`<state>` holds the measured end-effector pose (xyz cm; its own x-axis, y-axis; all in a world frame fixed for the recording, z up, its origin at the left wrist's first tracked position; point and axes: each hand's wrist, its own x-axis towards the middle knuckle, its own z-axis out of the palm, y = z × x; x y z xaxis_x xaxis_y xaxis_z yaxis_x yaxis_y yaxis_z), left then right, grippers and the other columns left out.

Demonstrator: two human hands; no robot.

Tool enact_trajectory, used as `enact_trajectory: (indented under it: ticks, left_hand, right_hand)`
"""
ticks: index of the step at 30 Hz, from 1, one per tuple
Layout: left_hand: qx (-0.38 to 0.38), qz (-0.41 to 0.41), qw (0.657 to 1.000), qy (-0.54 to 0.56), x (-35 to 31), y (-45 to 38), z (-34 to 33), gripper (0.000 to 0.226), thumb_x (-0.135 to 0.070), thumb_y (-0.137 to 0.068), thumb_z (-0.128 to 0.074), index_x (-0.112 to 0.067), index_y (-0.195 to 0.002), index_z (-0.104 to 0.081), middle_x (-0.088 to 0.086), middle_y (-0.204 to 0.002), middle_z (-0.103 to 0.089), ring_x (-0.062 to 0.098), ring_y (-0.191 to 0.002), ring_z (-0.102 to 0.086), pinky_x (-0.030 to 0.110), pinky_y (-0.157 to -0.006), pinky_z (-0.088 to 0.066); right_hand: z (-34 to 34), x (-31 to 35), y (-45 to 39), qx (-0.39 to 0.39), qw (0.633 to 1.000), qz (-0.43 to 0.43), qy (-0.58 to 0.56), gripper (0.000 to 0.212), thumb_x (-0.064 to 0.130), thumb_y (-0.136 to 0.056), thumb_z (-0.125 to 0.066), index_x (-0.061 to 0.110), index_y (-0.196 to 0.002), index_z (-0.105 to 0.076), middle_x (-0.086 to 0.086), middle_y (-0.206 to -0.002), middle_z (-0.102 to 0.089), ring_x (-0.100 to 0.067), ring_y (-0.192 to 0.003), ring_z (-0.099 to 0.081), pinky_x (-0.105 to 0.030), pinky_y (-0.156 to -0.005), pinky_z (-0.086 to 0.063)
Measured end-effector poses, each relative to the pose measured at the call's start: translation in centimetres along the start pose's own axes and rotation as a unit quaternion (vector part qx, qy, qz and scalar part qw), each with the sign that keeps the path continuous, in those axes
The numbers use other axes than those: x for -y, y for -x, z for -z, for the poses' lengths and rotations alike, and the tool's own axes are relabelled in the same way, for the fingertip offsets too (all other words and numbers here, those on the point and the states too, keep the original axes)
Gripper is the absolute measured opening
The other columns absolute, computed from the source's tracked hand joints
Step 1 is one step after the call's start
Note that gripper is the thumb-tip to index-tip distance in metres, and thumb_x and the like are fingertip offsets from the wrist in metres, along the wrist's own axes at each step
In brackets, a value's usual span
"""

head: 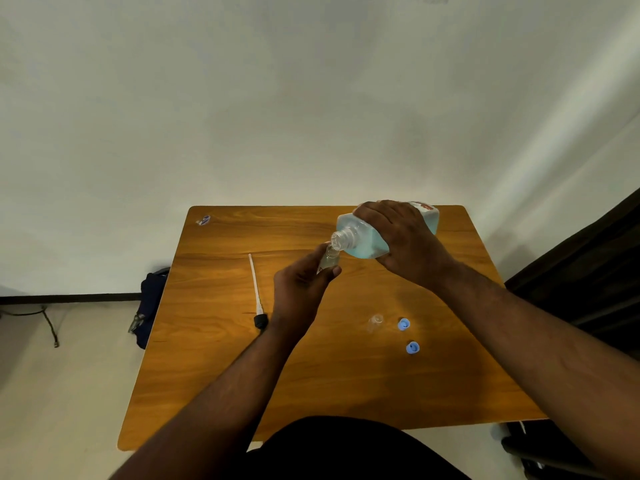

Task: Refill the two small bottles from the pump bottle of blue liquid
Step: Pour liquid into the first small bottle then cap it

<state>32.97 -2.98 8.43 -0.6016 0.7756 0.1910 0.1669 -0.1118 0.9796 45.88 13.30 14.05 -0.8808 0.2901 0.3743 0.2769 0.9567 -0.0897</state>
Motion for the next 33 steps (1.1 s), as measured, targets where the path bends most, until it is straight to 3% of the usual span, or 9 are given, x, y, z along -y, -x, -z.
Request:
enact_trajectory:
  ticks: [4, 7, 13, 18, 20, 22, 25, 29, 33]
  left_hand:
    - [0.002, -0.005, 1.0, 0.0, 0.0, -0.2, 0.0, 0.043, -0.003, -0.084, -0.071, -0.01, -0.125, -0.061, 0.002, -0.111, -0.072, 0.013, -0.104, -0.068, 0.036, -0.088, -0.058]
    - [0.005, 0.007, 1.0, -0.001, 0.3, -0.5, 0.0, 0.041, -0.002, -0.084, -0.07, -0.007, -0.124, -0.061, 0.004, -0.109, -0.071, 0.014, -0.103, -0.068, 0.036, -0.087, -0.058]
    - [-0.009, 0.044, 0.999, 0.003, 1.4, -0.8, -0.1, 0.042, 0.0, -0.084, -0.07, -0.007, -0.124, -0.059, 0.005, -0.113, -0.069, 0.016, -0.108, -0.066, 0.037, -0.091, -0.056]
    - [-0.009, 0.05, 0.999, -0.009, 2.0, -0.6, 0.0, 0.042, -0.001, -0.084, -0.07, -0.026, -0.115, -0.06, -0.006, -0.11, -0.068, 0.014, -0.108, -0.065, 0.044, -0.093, -0.055]
    - [-0.012, 0.048, 0.999, -0.02, 2.5, -0.4, 0.1, 0.042, -0.003, -0.083, -0.071, -0.03, -0.114, -0.06, -0.004, -0.113, -0.068, 0.017, -0.112, -0.064, 0.049, -0.095, -0.053]
    - [-0.012, 0.053, 0.998, -0.026, 3.1, -0.3, 0.1, 0.039, -0.003, -0.083, -0.071, -0.019, -0.117, -0.061, 0.0, -0.114, -0.068, 0.018, -0.115, -0.063, 0.05, -0.097, -0.052]
    - [-0.013, 0.072, 0.997, -0.041, 3.8, 0.3, -0.1, 0.039, -0.002, -0.082, -0.072, -0.013, -0.118, -0.06, -0.002, -0.114, -0.068, 0.018, -0.116, -0.062, 0.045, -0.099, -0.051]
    - [0.0, 0.082, 0.995, -0.053, 4.3, 0.9, -0.7, 0.039, -0.003, -0.083, -0.071, -0.013, -0.119, -0.06, -0.004, -0.114, -0.067, 0.011, -0.114, -0.062, 0.029, -0.097, -0.051]
    - [0.012, 0.085, 0.995, -0.046, 4.5, 1.1, -1.4, 0.039, 0.0, -0.084, -0.07, -0.014, -0.118, -0.06, -0.009, -0.111, -0.067, 0.007, -0.111, -0.062, 0.024, -0.096, -0.05]
  right_hand:
    - [-1.3, 0.3, 0.4, -0.044, 0.99, -0.075, -0.111, 0.076, 0.021, -0.066, -0.084, 0.013, -0.131, -0.046, -0.009, -0.128, -0.056, -0.023, -0.118, -0.051, -0.044, -0.097, -0.046]
    - [-2.5, 0.3, 0.6, -0.075, 0.964, -0.146, -0.211, 0.077, 0.018, -0.066, -0.085, 0.01, -0.131, -0.046, -0.01, -0.128, -0.053, -0.016, -0.116, -0.047, -0.026, -0.093, -0.044]
    - [-6.0, 0.0, 1.3, -0.029, 0.937, -0.22, -0.269, 0.082, 0.021, -0.061, -0.088, 0.016, -0.13, -0.045, -0.006, -0.13, -0.05, -0.011, -0.114, -0.044, -0.011, -0.088, -0.039]
    - [-8.5, -0.6, 2.0, 0.024, 0.92, -0.293, -0.259, 0.088, 0.038, -0.053, -0.089, 0.035, -0.128, -0.041, -0.003, -0.127, -0.055, -0.022, -0.114, -0.049, -0.044, -0.093, -0.046]
    - [-8.7, -0.4, 1.8, 0.029, 0.906, -0.289, -0.308, 0.086, 0.026, -0.055, -0.09, 0.026, -0.128, -0.044, -0.003, -0.124, -0.056, -0.016, -0.109, -0.05, -0.033, -0.086, -0.047]
    - [-9.0, -0.6, 1.5, 0.037, 0.898, -0.287, -0.332, 0.084, 0.014, -0.056, -0.089, 0.019, -0.128, -0.046, -0.001, -0.122, -0.055, -0.014, -0.107, -0.05, -0.026, -0.082, -0.046]
    - [-9.9, -1.3, 1.5, 0.054, 0.895, -0.297, -0.328, 0.083, 0.011, -0.054, -0.089, 0.018, -0.126, -0.048, -0.002, -0.122, -0.055, -0.018, -0.108, -0.052, -0.029, -0.082, -0.049]
    - [-10.8, -2.0, 1.4, 0.069, 0.878, -0.314, -0.355, 0.08, 0.003, -0.053, -0.087, 0.016, -0.123, -0.05, -0.002, -0.117, -0.056, -0.017, -0.102, -0.054, -0.018, -0.072, -0.045]
    - [-11.9, -2.6, 1.8, 0.098, 0.868, -0.323, -0.364, 0.084, 0.002, -0.055, -0.086, 0.017, -0.128, -0.047, -0.005, -0.123, -0.054, -0.019, -0.106, -0.052, -0.025, -0.078, -0.045]
